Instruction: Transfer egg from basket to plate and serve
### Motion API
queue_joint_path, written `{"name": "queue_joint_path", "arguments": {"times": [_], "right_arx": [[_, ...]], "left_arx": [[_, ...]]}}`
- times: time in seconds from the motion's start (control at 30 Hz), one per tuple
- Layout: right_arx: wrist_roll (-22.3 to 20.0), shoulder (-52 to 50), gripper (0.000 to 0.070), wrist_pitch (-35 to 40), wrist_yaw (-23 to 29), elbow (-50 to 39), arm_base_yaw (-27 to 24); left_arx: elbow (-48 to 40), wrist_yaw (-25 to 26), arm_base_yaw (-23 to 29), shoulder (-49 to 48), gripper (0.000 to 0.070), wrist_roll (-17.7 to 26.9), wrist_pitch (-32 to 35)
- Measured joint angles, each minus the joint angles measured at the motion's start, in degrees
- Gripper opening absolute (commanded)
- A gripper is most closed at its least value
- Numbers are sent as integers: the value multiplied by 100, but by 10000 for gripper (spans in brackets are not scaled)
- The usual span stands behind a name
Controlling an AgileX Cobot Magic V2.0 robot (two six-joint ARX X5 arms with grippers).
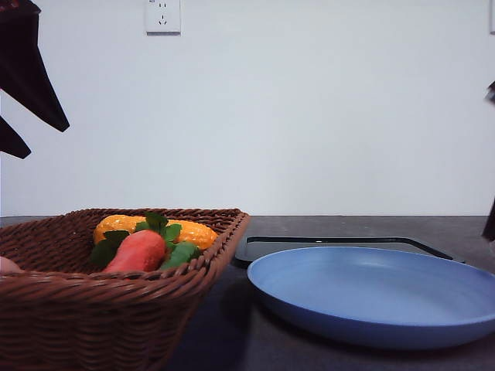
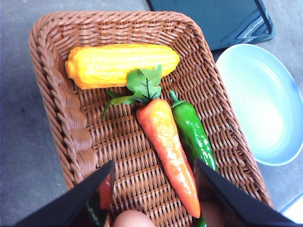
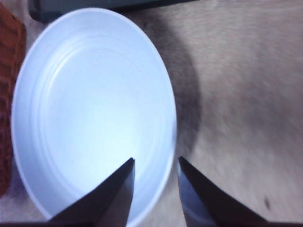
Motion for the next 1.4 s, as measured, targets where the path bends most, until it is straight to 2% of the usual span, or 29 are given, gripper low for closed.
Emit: {"name": "queue_joint_path", "arguments": {"times": [0.3, 0.6, 0.77, 0.9, 1.17, 1.27, 1.4], "right_arx": [[155, 946, 149, 784, 0, 0, 179], [173, 1331, 0, 994, 2, 0, 179], [183, 1328, 0, 1059, -11, 0, 179], [257, 1177, 0, 1001, -7, 0, 179], [331, 199, 0, 767, 36, 0, 26], [363, -248, 0, 652, 42, 0, -79], [446, -804, 0, 539, 46, 0, -173]], "left_arx": [[0, 0, 0, 0, 340, -46, 2], [-2, 0, 0, 0, 340, -48, 2], [0, 1, -4, 0, 358, -48, -43], [0, 0, -50, 0, 446, -72, -381], [2, -31, -548, 0, 447, -117, -1208], [2, -309, -916, 0, 444, -246, -1414], [2, -1129, -1464, 0, 444, -565, -1571]]}}
